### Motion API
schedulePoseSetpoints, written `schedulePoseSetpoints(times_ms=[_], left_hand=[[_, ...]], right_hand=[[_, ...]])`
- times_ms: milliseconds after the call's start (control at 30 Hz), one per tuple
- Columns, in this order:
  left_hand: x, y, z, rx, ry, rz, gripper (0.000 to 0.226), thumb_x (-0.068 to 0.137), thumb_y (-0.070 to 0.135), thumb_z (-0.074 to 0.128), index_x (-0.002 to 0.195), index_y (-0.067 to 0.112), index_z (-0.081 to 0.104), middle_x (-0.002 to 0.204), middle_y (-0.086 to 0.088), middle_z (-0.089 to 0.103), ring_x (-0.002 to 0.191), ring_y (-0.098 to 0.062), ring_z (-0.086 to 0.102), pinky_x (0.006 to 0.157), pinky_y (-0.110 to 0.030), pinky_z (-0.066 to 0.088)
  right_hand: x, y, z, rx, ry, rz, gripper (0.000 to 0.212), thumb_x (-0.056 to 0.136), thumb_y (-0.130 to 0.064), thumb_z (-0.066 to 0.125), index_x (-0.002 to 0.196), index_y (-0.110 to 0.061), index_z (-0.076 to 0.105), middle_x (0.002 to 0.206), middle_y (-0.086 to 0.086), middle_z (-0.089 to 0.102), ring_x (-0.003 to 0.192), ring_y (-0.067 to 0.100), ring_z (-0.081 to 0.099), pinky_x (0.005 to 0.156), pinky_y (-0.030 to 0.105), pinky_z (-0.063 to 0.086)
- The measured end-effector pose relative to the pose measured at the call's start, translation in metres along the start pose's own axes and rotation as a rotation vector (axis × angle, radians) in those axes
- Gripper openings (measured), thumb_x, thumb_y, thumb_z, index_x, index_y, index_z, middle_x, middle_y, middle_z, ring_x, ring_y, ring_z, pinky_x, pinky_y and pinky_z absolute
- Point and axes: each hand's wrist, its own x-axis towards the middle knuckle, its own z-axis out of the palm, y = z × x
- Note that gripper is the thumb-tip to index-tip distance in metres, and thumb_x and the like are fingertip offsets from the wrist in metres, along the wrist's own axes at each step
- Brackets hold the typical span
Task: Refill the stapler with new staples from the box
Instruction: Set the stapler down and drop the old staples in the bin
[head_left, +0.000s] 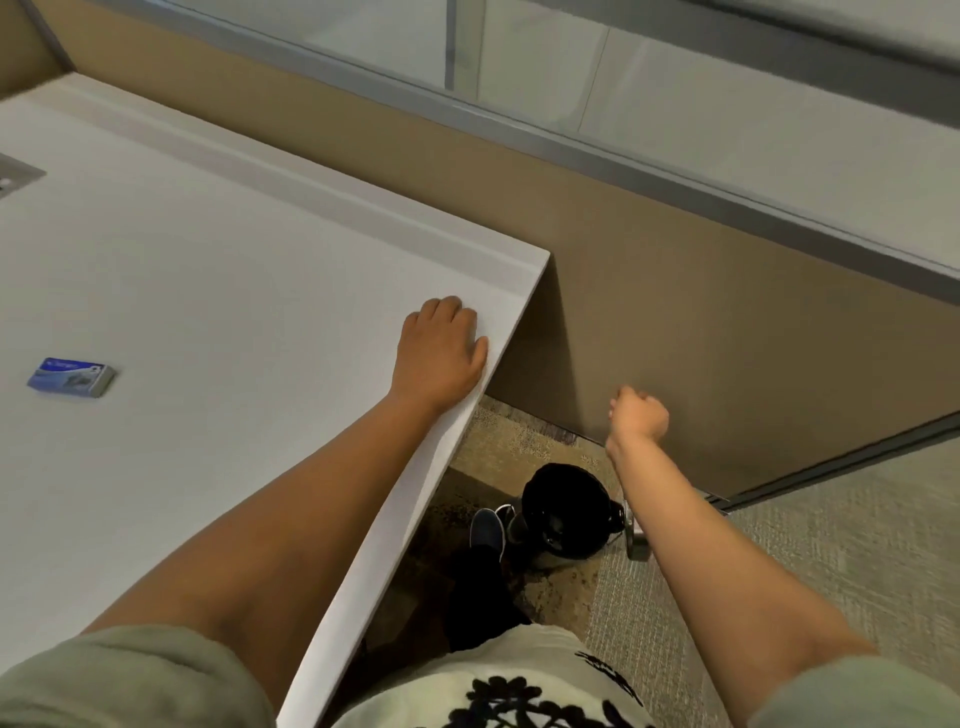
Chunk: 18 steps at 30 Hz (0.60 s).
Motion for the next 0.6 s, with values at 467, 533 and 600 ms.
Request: schedulePoseSetpoints(times_ms=[467, 533, 600], left_hand=[[-0.13, -0.048, -0.037, -0.013, 0.081, -0.147, 0.029, 0.089, 0.026, 0.039, 0.099, 0.01, 0.06, 0.111, -0.005, 0.059, 0.104, -0.024, 0.049, 0.088, -0.034, 0.037], [-0.143, -0.055, -0.042, -0.018, 0.096, -0.161, 0.027, 0.089, 0.025, 0.041, 0.1, 0.01, 0.06, 0.111, -0.004, 0.059, 0.104, -0.024, 0.049, 0.088, -0.033, 0.037], [-0.151, -0.061, -0.044, -0.026, 0.106, -0.175, 0.026, 0.089, 0.024, 0.043, 0.099, 0.009, 0.061, 0.11, -0.005, 0.06, 0.103, -0.024, 0.05, 0.087, -0.032, 0.036]], right_hand=[[-0.212, -0.076, 0.032, -0.012, -0.536, -0.488, 0.014, 0.086, -0.019, 0.058, 0.077, -0.01, 0.063, 0.066, -0.004, 0.056, 0.058, 0.006, 0.049, 0.045, 0.012, 0.043], [-0.23, -0.07, 0.038, -0.09, -0.577, -0.503, 0.018, 0.086, -0.018, 0.057, 0.085, -0.001, 0.063, 0.068, -0.001, 0.055, 0.063, 0.011, 0.049, 0.052, 0.019, 0.043], [-0.241, -0.066, 0.046, -0.141, -0.601, -0.518, 0.017, 0.086, -0.018, 0.057, 0.084, -0.002, 0.063, 0.069, -0.001, 0.056, 0.067, 0.013, 0.05, 0.057, 0.023, 0.043]])
